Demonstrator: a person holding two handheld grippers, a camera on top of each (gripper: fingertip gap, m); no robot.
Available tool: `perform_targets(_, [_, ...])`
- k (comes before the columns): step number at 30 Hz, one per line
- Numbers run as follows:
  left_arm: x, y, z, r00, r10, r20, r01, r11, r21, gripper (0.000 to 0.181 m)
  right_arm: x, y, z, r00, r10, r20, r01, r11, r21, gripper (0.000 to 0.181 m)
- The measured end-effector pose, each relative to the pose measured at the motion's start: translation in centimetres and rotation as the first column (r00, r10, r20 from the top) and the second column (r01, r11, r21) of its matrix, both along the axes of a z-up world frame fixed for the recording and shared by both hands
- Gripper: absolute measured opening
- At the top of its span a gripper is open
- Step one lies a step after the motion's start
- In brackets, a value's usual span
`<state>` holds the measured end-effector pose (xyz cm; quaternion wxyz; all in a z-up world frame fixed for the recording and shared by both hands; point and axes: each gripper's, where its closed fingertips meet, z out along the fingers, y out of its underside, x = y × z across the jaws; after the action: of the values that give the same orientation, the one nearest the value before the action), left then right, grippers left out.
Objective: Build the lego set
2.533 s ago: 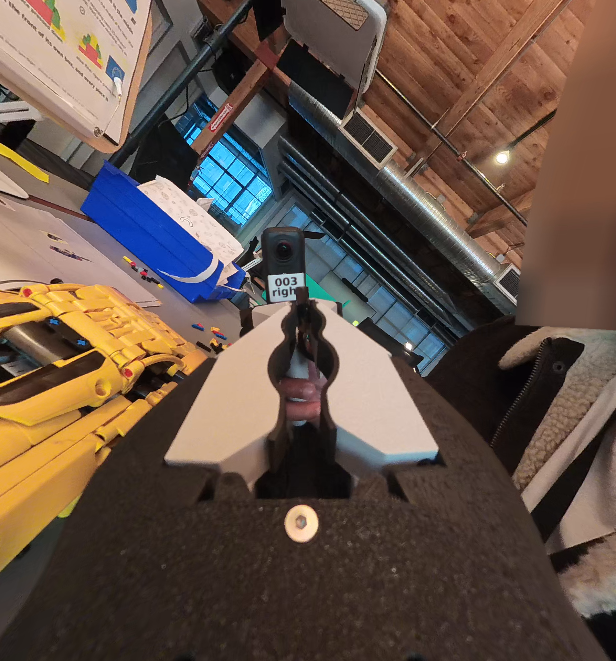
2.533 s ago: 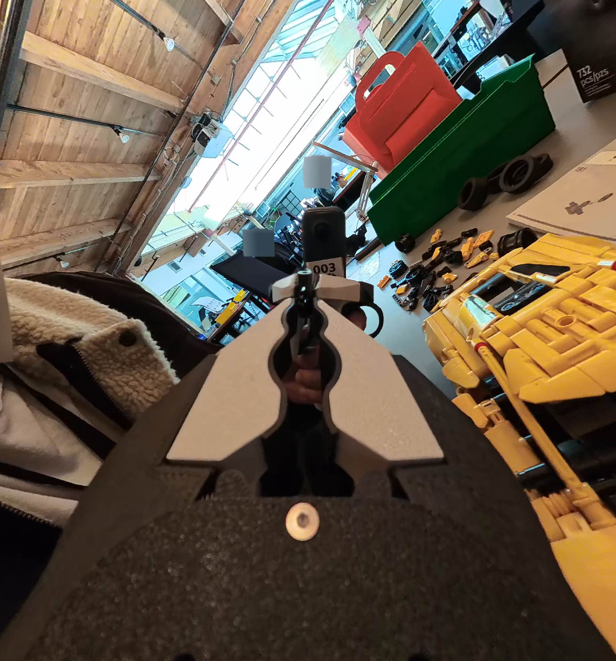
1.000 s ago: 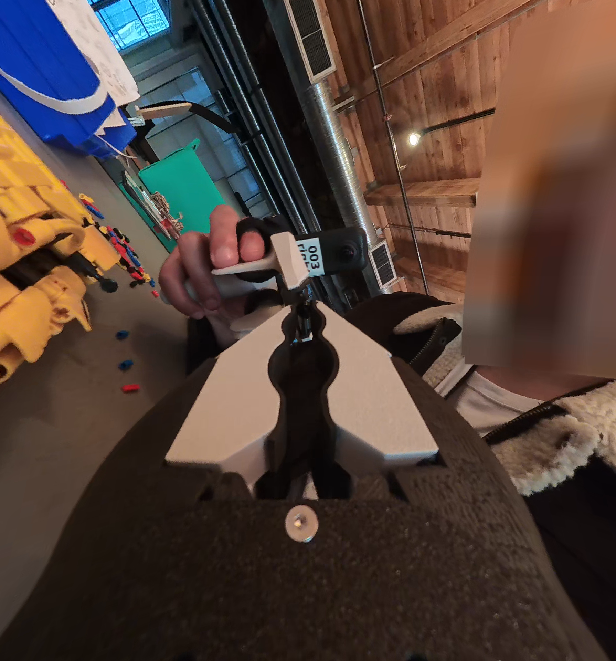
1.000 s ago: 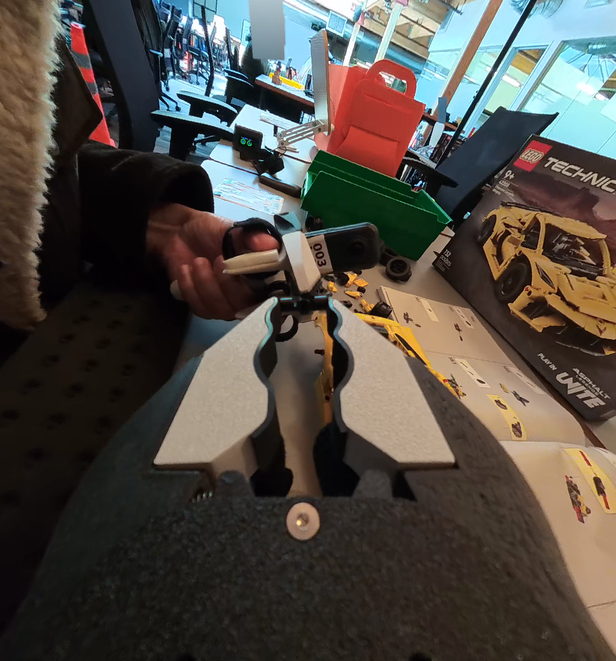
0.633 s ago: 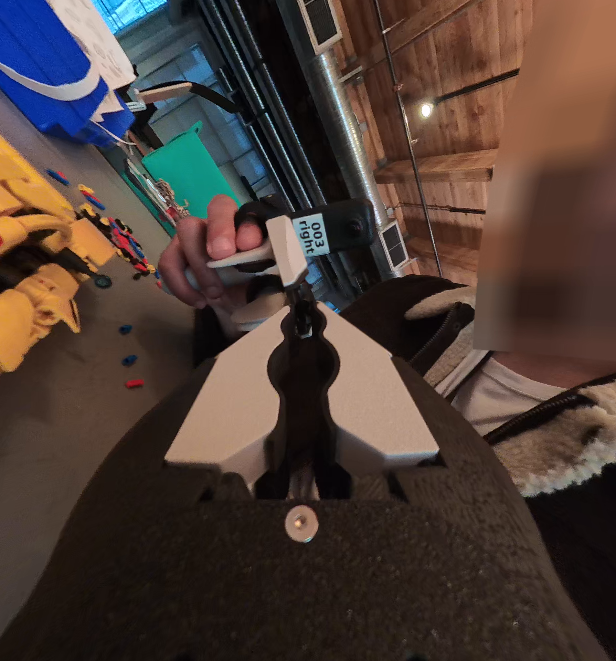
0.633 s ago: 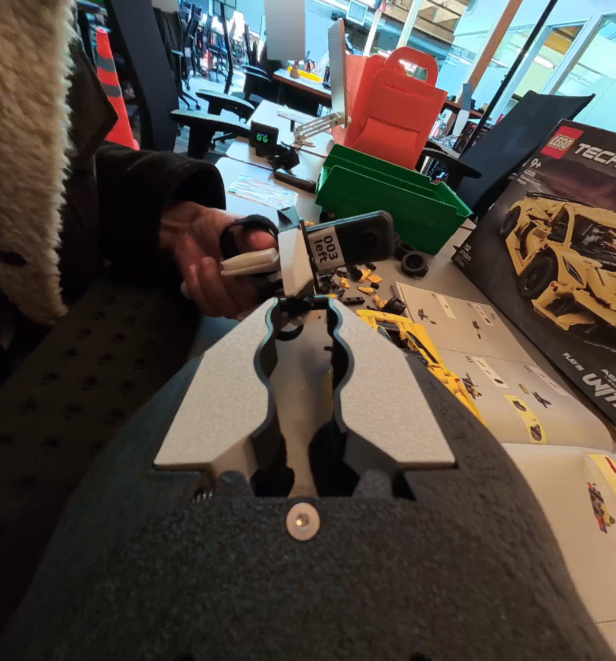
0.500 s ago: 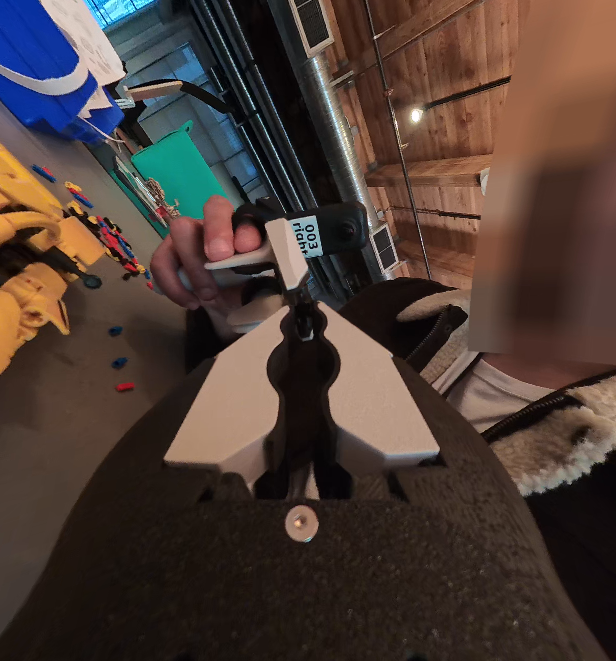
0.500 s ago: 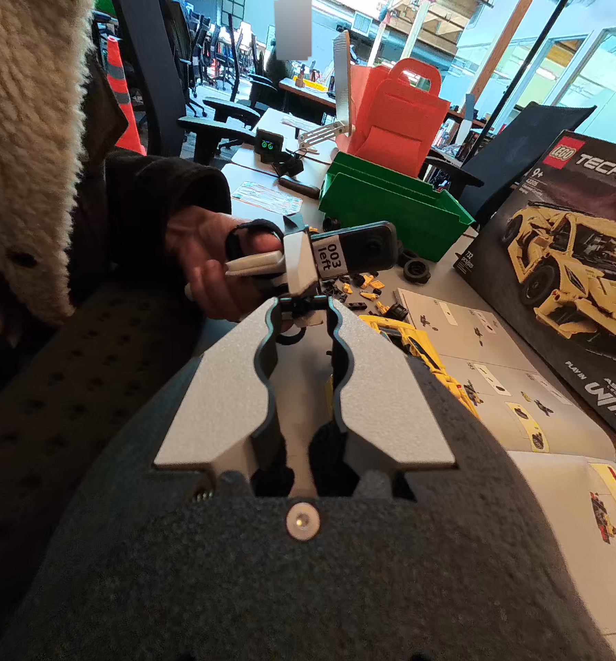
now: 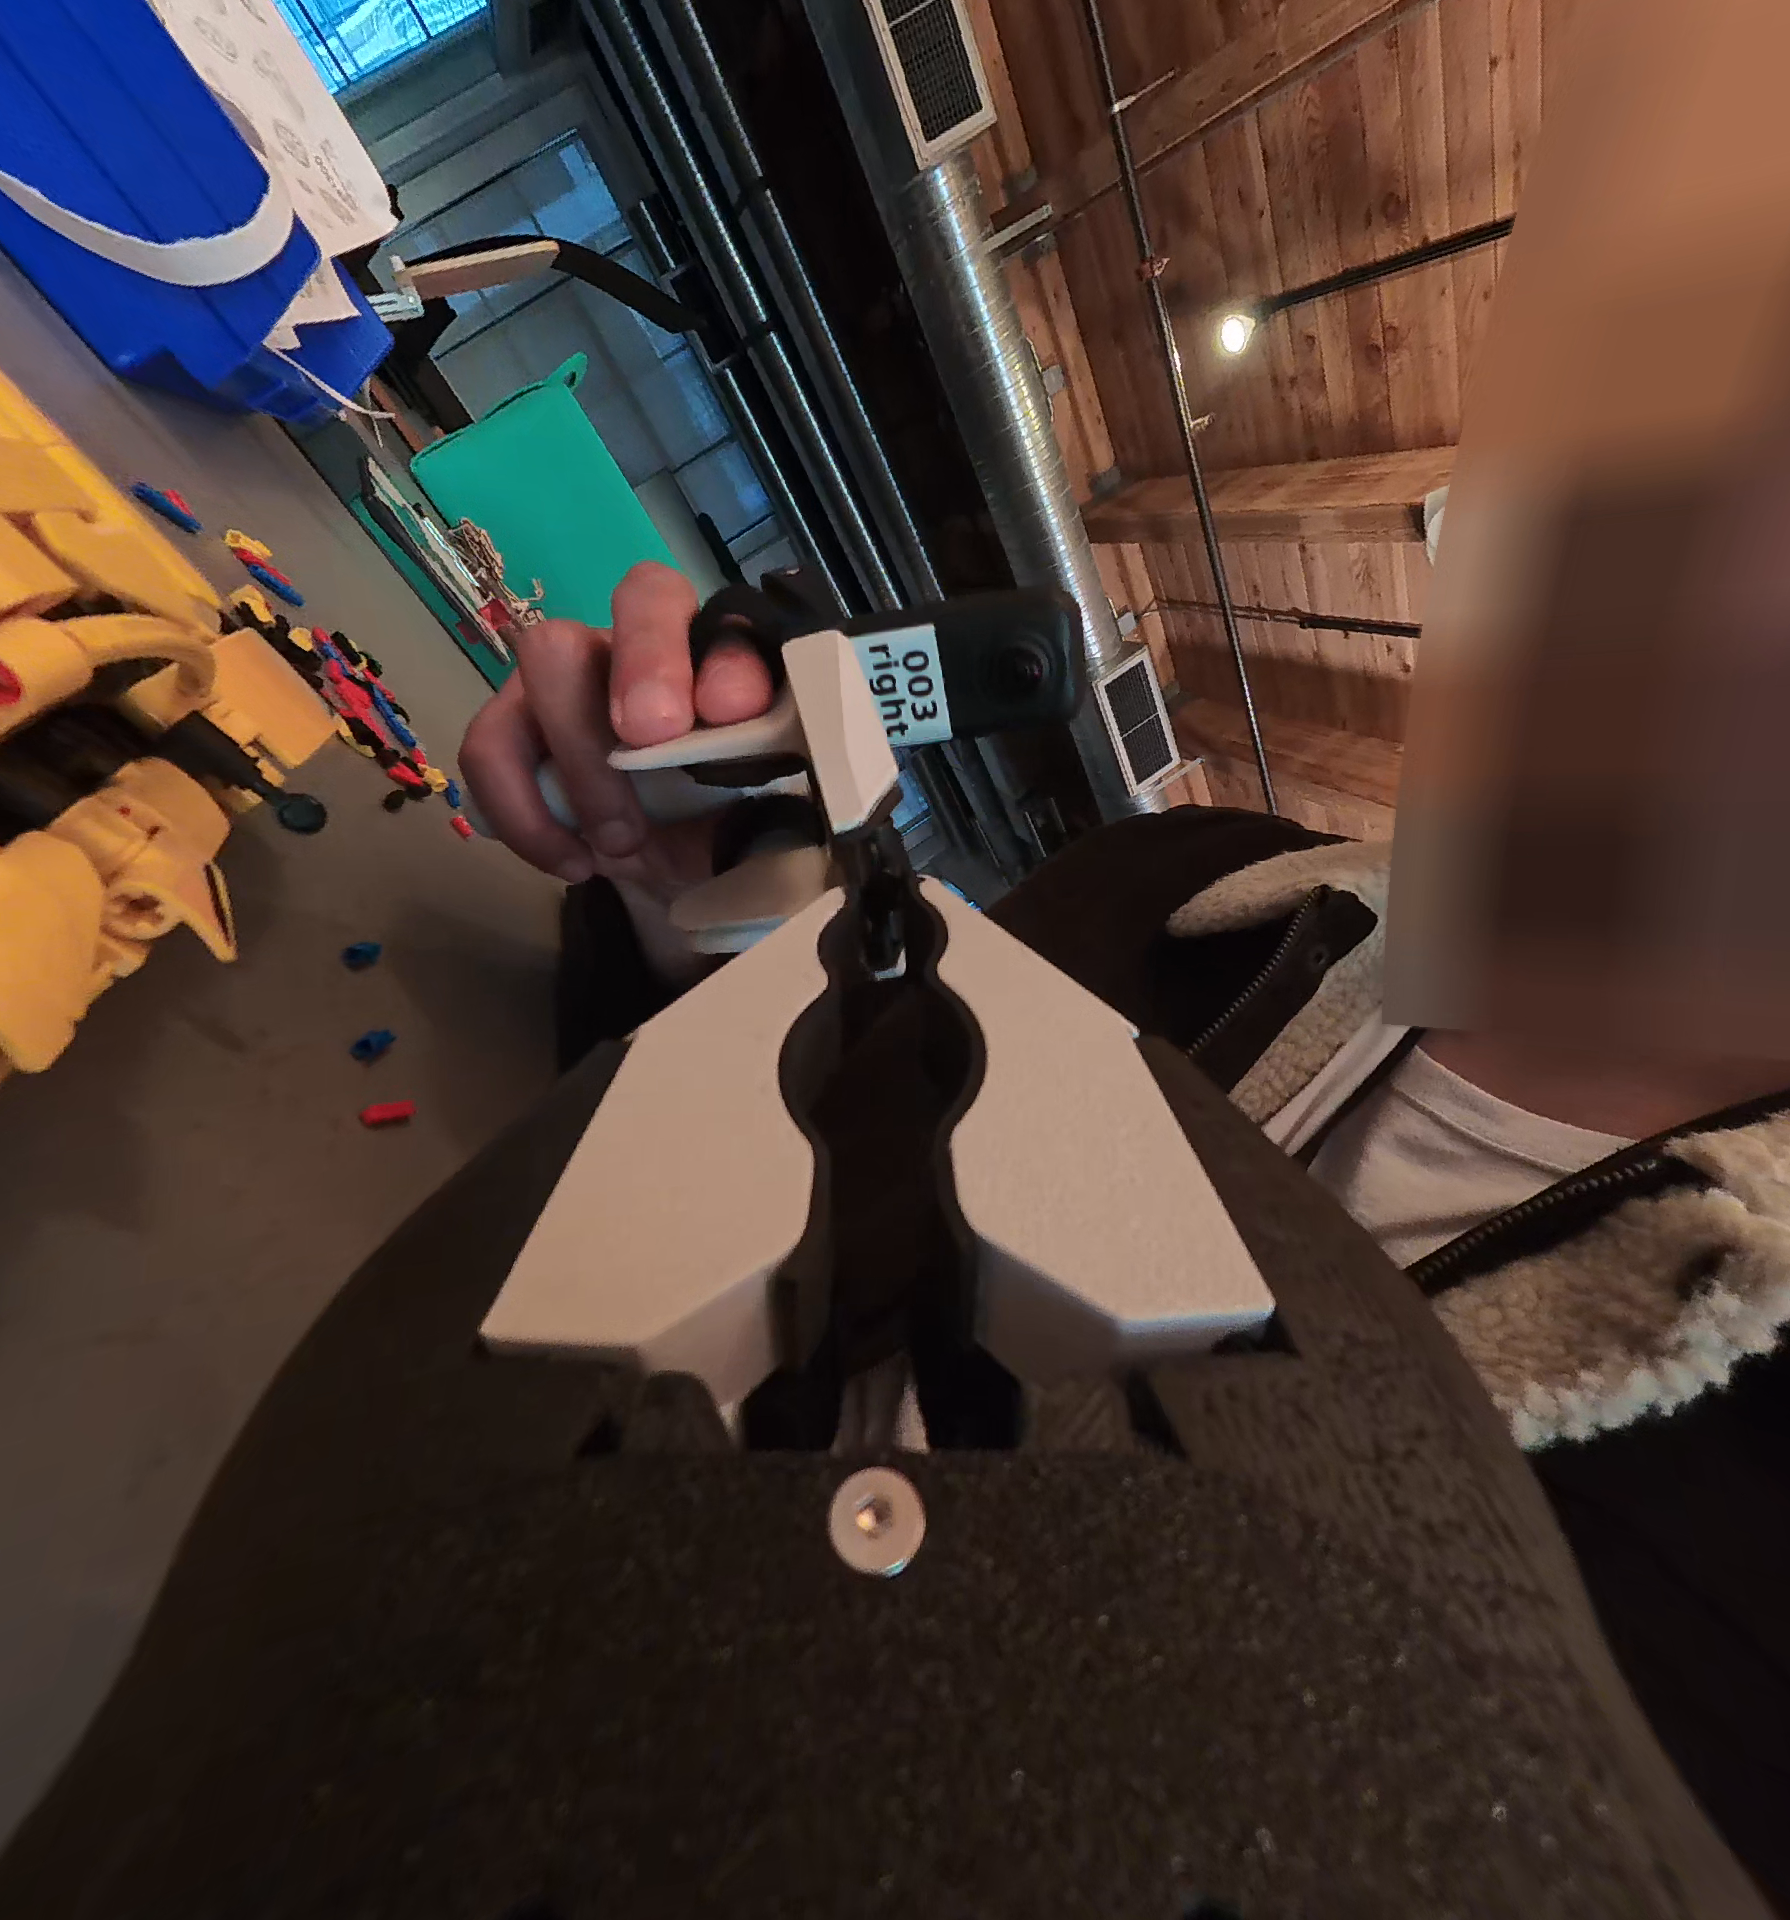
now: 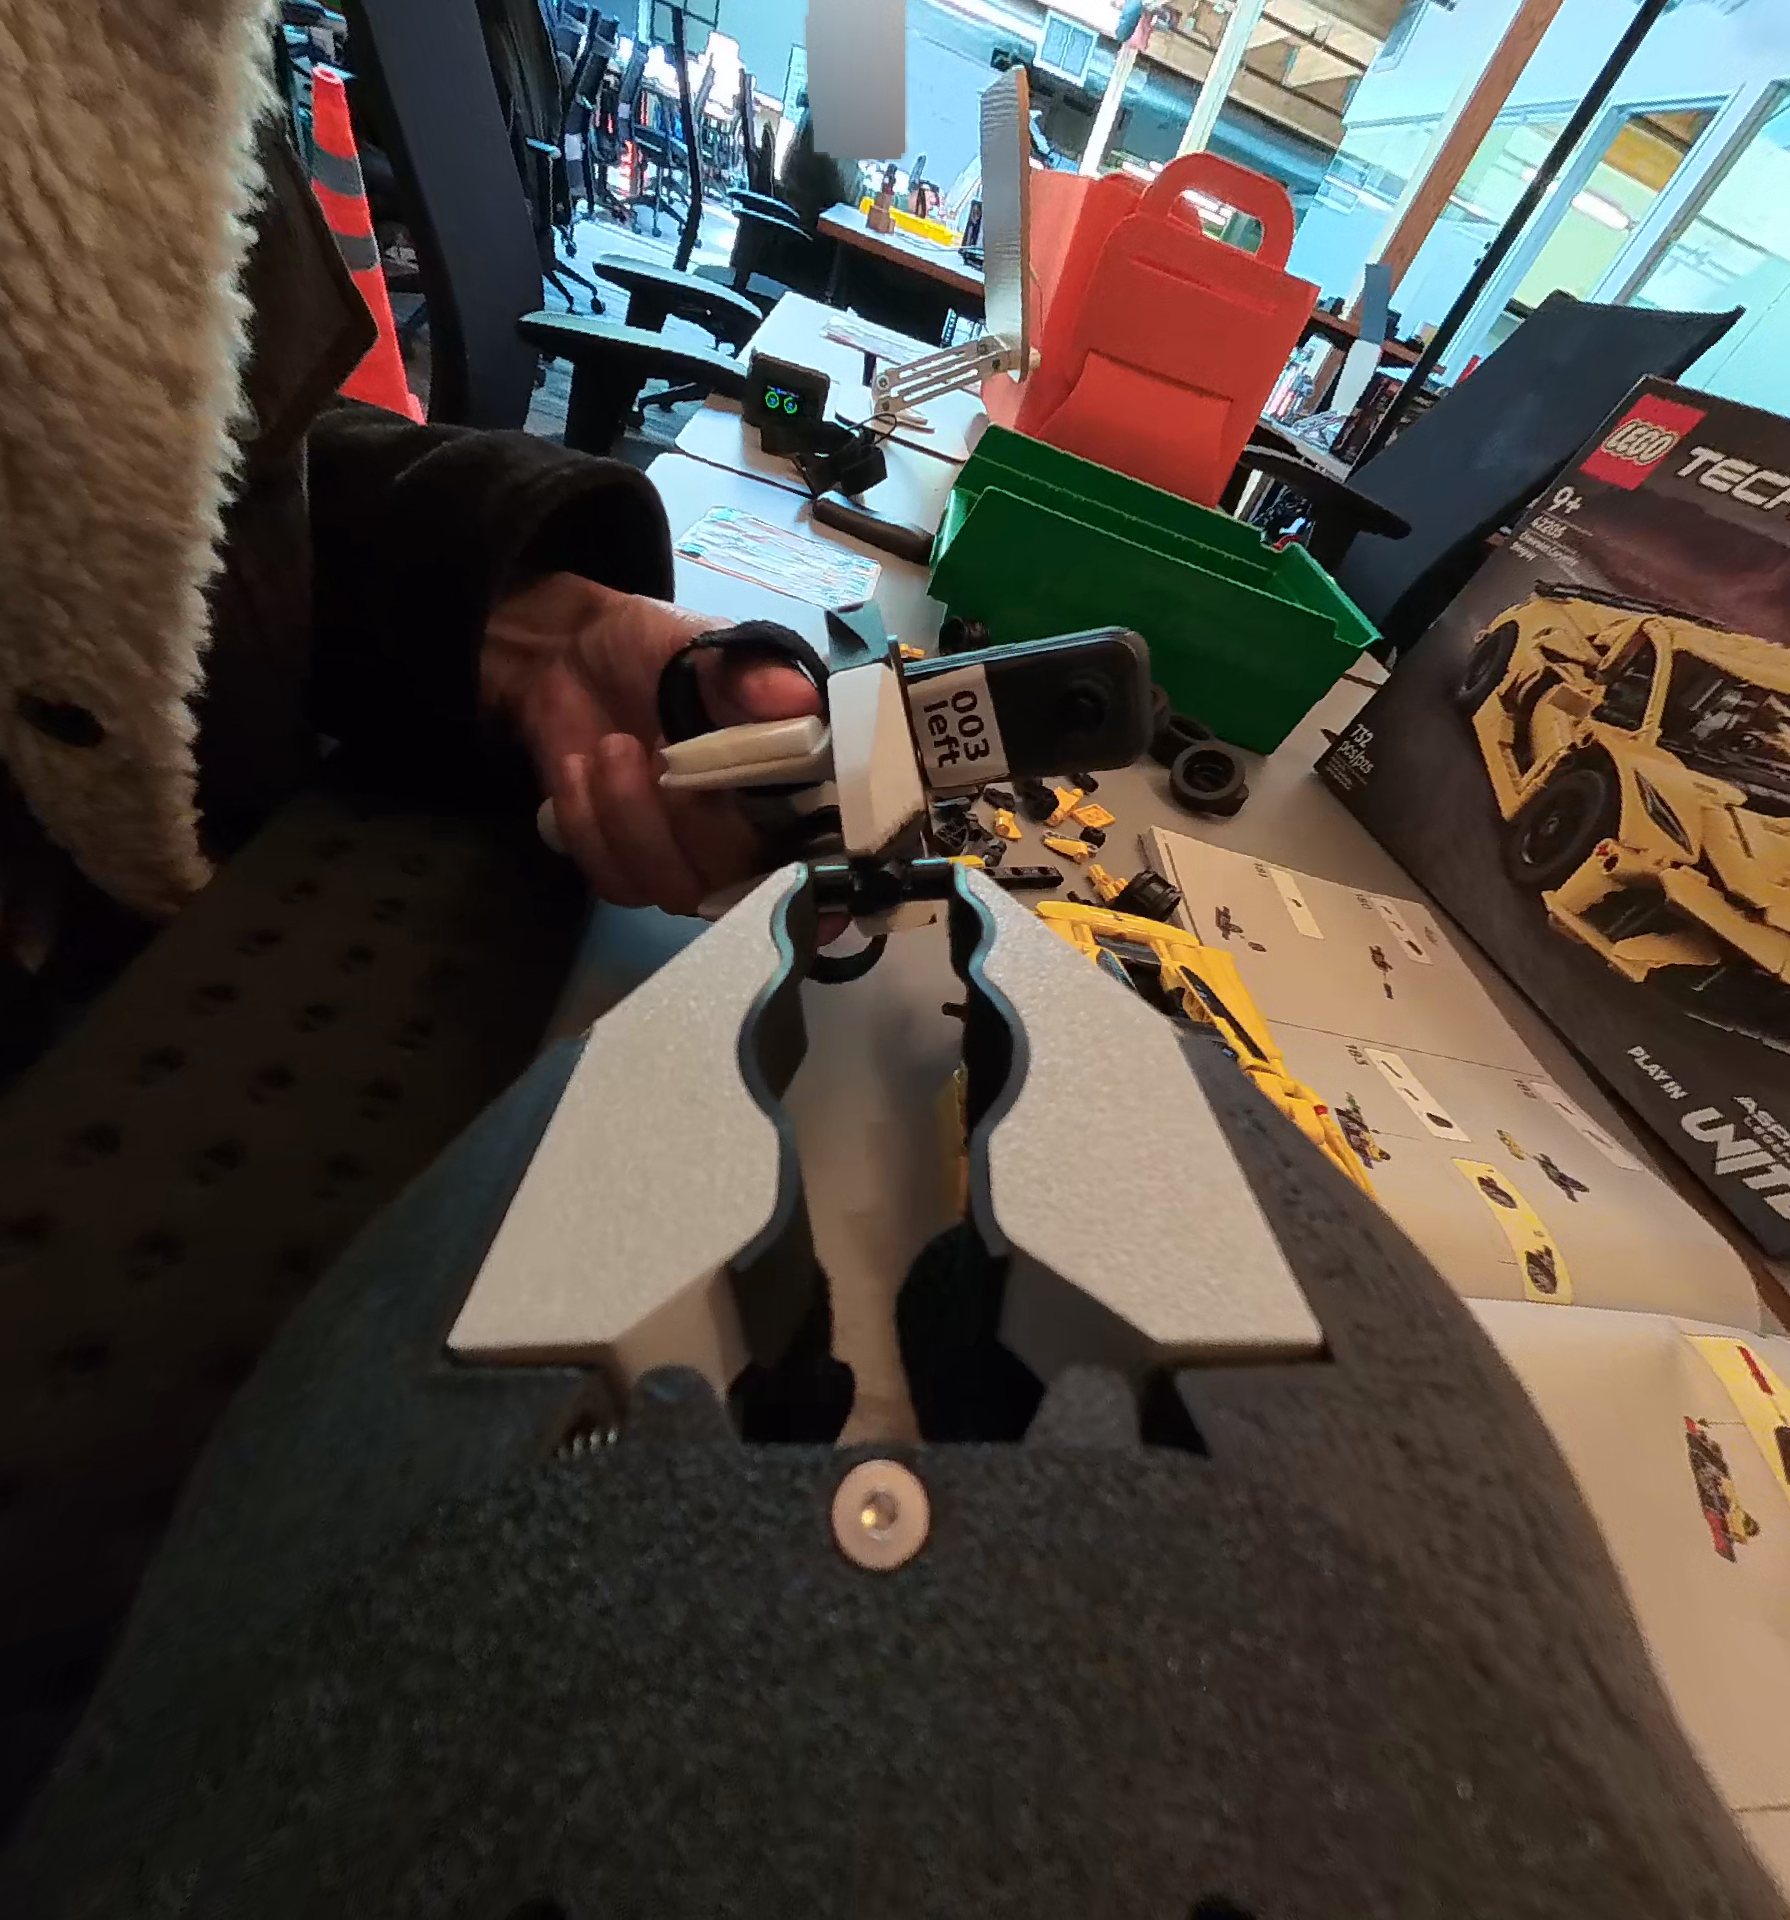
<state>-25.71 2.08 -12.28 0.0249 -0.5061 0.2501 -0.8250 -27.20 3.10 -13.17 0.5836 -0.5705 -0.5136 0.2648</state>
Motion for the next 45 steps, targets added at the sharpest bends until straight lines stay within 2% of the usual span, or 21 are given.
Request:
perform_targets(10, [-0.1, 0.0, -0.2, 1.000, 0.010, -0.004, -0.010, 0.999, 0.043, 0.006, -0.1, 0.0, -0.3, 1.000, -0.005, 0.008, 0.005, 1.000, -0.008, 0.023])
perform_targets(11, [-0.3, 0.6, -0.2, 0.999, 0.049, -0.007, -0.049, 0.996, 0.070, 0.006, 0.6, 0.2, 0.0, 0.999, -0.037, -0.008, 0.037, 0.999, -0.032, 0.028])
perform_targets(12, [-0.5, 1.3, -0.2, 0.995, 0.095, -0.013, -0.094, 0.991, 0.095, 0.006, 1.7, 0.3, 0.7, 0.995, -0.078, -0.067, 0.072, 0.994, -0.082, 0.042])
perform_targets(13, [-0.8, 2.1, -0.4, 0.989, 0.145, -0.031, -0.139, 0.982, 0.130, 0.006, 3.1, 0.4, 1.2, 0.988, -0.113, -0.109, 0.098, 0.985, -0.141, 0.045])
perform_targets(14, [-1.1, 2.9, -0.7, 0.978, 0.199, -0.055, -0.186, 0.965, 0.187, 0.006, 4.6, 0.0, 0.4, 0.989, -0.132, -0.064, 0.116, 0.970, -0.214, 0.037])
perform_targets(15, [-1.3, 3.4, -1.0, 0.964, 0.253, -0.080, -0.225, 0.939, 0.262, 0.006, 5.8, -0.9, -1.3, 0.990, -0.135, 0.040, 0.141, 0.950, -0.279, 0.031])
perform_targets(17, [-1.6, 4.3, -1.4, 0.932, 0.350, -0.098, -0.283, 0.868, 0.407, 0.006, 7.6, -1.9, -4.8, 0.950, -0.213, 0.228, 0.281, 0.903, -0.326, 0.030])
perform_targets(19, [-1.6, 4.6, -1.1, 0.913, 0.401, -0.079, -0.320, 0.822, 0.471, 0.006, 7.4, -3.4, -7.2, 0.925, -0.234, 0.300, 0.339, 0.865, -0.370, 0.025])
perform_targets(23, [-1.2, 4.0, -1.2, 0.925, 0.370, -0.084, -0.295, 0.841, 0.453, 0.006, 7.0, -3.4, -10.4, 0.847, -0.318, 0.425, 0.467, 0.828, -0.310, 0.019])
perform_targets(25, [-1.2, 3.8, -1.2, 0.928, 0.365, -0.079, -0.292, 0.842, 0.454, 0.007, 6.3, -3.3, -11.1, 0.848, -0.312, 0.429, 0.470, 0.817, -0.335, 0.012])
perform_targets(28, [-1.1, 3.6, -1.4, 0.931, 0.356, -0.087, -0.281, 0.846, 0.454, 0.006, 6.1, -3.3, -12.5, 0.830, -0.275, 0.486, 0.482, 0.792, -0.375, 0.014])
perform_targets(34, [-0.9, 3.0, -1.6, 0.939, 0.330, -0.098, -0.253, 0.853, 0.457, 0.007, 6.2, -2.8, -12.5, 0.826, -0.310, 0.471, 0.493, 0.801, -0.339, 0.004])
perform_targets(40, [-0.8, 2.7, -1.7, 0.948, 0.301, -0.101, -0.232, 0.873, 0.430, 0.006, 6.0, -2.6, -12.3, 0.829, -0.298, 0.472, 0.471, 0.828, -0.305, 0.003])
perform_targets(41, [-0.8, 2.7, -1.7, 0.951, 0.293, -0.102, -0.228, 0.882, 0.412, 0.006, 5.7, -2.2, -11.2, 0.843, -0.312, 0.438, 0.456, 0.847, -0.274, 0.003])
perform_targets(43, [-0.9, 2.6, -1.4, 0.961, 0.264, -0.086, -0.217, 0.908, 0.357, 0.006, 4.3, -1.4, -7.3, 0.899, -0.318, 0.300, 0.380, 0.908, -0.179, 0.002])
perform_targets(45, [-1.1, 2.5, -1.0, 0.972, 0.227, -0.067, -0.200, 0.939, 0.279, 0.006, 3.4, -0.5, -3.5, 0.909, -0.336, 0.246, 0.338, 0.941, 0.037, 0.002])
